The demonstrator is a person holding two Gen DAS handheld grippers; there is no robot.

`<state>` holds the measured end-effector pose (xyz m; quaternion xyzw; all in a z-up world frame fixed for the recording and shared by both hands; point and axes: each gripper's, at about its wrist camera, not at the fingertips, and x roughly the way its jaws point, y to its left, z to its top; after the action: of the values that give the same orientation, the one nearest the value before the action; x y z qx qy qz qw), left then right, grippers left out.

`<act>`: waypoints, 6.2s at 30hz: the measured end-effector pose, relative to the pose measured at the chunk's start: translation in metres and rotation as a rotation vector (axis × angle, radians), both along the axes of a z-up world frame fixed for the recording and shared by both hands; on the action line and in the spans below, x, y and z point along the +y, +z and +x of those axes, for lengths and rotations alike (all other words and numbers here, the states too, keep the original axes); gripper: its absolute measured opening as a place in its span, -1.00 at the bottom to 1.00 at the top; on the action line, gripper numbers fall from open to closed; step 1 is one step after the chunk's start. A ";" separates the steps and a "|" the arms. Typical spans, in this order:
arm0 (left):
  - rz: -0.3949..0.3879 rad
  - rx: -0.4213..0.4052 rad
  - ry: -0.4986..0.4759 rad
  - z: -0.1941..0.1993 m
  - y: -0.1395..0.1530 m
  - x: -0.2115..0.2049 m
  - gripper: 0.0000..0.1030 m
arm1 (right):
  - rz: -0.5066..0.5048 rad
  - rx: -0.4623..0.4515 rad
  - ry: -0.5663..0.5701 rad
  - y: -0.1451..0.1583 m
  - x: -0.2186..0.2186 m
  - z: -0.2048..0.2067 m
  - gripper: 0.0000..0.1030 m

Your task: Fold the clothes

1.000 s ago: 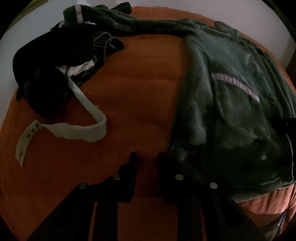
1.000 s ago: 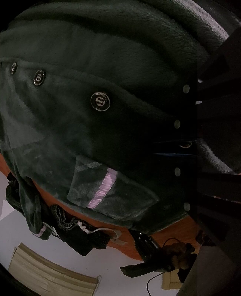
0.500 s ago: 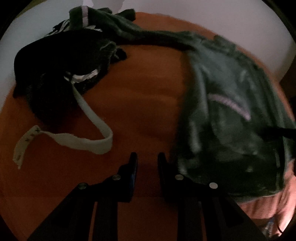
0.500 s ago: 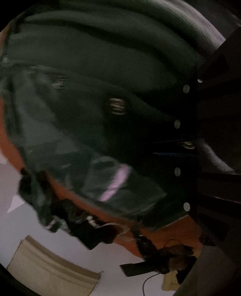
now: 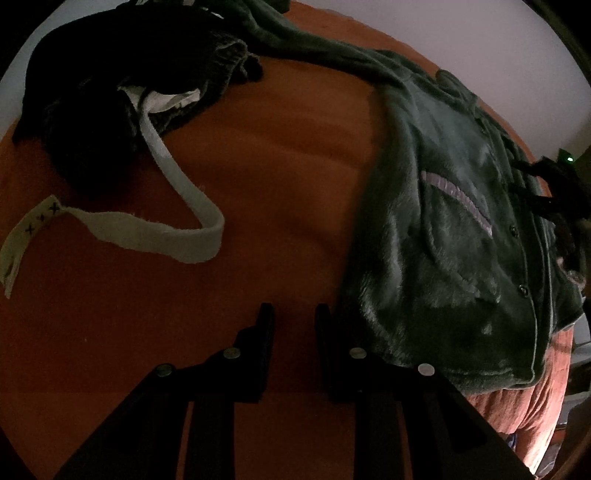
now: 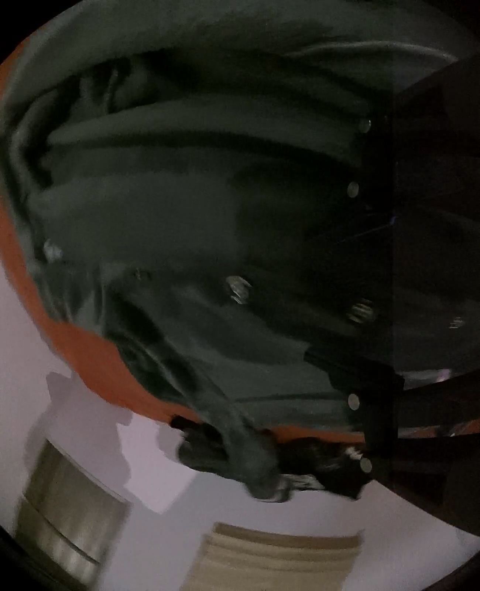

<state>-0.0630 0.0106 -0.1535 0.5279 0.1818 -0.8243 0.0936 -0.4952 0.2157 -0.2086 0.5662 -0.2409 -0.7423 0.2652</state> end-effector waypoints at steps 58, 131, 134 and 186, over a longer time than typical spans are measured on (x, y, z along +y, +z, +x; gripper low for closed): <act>0.061 0.127 0.039 -0.053 0.027 -0.010 -0.52 | 0.037 -0.012 0.005 0.000 -0.006 0.003 -0.92; -0.325 0.158 -0.222 0.038 0.011 0.056 -0.79 | 0.298 -0.176 0.433 0.026 -0.318 0.059 -0.86; -0.362 0.187 -0.219 0.044 0.014 0.062 -0.84 | 0.252 -0.203 0.427 0.024 -0.324 0.057 -0.86; 0.130 0.018 0.038 0.050 0.004 -0.020 -1.00 | 0.364 -0.196 0.416 0.007 -0.313 -0.023 -0.47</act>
<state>-0.0134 -0.0098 -0.1495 0.5220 0.2457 -0.8135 0.0730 -0.5183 -0.0977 -0.2016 0.7106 -0.0068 -0.6448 0.2814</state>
